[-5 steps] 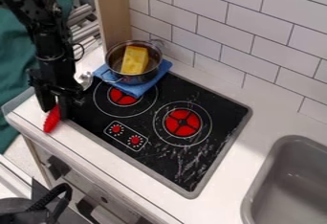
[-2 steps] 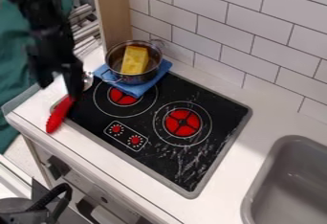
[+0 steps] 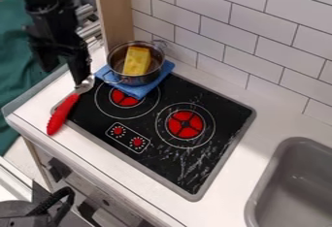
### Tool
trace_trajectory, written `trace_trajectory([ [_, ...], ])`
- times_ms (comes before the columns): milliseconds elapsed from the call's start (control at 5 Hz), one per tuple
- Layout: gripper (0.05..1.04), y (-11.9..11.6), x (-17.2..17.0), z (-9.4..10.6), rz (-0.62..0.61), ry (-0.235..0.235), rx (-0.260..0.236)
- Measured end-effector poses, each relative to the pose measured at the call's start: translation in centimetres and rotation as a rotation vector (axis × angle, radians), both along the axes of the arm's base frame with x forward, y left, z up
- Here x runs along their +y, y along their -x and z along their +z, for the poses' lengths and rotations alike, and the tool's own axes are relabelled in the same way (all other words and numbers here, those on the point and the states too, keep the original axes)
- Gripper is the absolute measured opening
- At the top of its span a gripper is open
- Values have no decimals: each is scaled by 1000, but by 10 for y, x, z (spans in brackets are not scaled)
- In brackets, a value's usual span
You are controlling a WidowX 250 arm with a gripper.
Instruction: Move the red spoon to the lower left corner of the stove
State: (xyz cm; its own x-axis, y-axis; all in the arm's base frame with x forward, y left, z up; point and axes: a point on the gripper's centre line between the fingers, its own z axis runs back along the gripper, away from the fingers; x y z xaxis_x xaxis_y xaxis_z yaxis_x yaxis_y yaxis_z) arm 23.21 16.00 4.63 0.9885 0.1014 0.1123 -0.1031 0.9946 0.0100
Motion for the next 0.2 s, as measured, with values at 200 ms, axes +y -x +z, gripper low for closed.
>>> trace_trajectory([
  [200, 1001, -5, -2, 2, -21, -19, 3],
])
